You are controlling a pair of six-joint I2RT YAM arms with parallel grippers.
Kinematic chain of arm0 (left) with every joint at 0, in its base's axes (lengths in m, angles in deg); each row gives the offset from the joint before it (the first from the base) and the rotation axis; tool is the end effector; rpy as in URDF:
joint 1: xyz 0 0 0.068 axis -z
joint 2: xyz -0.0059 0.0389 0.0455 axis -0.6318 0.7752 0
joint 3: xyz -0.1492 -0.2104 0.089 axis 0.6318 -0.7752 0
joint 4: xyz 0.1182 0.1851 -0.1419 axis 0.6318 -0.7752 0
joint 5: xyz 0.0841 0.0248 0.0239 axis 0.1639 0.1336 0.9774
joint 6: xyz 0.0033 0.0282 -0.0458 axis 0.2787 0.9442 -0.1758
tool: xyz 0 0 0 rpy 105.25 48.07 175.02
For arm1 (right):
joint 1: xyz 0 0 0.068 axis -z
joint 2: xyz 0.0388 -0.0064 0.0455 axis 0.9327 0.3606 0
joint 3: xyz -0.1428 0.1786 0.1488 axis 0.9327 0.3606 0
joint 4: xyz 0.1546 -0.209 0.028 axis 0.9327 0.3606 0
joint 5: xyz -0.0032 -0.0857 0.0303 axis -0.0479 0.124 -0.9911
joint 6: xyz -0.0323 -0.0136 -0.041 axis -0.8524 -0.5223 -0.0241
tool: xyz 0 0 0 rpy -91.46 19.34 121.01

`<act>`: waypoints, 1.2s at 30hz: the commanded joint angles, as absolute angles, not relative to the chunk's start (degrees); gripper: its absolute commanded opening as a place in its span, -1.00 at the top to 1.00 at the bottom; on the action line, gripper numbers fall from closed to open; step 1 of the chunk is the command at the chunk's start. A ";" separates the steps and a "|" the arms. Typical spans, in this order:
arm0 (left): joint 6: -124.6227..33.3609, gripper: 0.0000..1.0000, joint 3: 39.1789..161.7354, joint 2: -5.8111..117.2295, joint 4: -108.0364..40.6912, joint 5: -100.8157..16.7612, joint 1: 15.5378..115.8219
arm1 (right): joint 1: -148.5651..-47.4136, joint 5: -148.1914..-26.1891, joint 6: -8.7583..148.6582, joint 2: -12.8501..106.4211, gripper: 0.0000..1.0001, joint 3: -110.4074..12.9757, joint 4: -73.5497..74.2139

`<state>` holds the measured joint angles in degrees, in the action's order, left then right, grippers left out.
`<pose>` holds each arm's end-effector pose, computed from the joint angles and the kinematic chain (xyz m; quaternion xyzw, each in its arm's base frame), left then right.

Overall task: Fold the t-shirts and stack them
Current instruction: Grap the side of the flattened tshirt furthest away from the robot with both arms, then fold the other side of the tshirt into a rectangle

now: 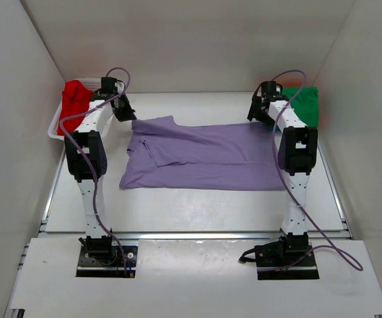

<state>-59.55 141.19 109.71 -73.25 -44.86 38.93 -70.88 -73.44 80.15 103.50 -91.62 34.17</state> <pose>0.5037 -0.0047 0.2173 -0.1817 0.9294 -0.1569 0.2802 0.5313 0.0150 0.1784 0.1403 0.9386 0.0015 0.3152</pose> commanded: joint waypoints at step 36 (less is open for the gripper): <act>-57.34 1.00 139.83 99.13 -72.87 -52.04 37.25 | -70.89 -73.56 77.81 87.37 1.00 -81.22 29.31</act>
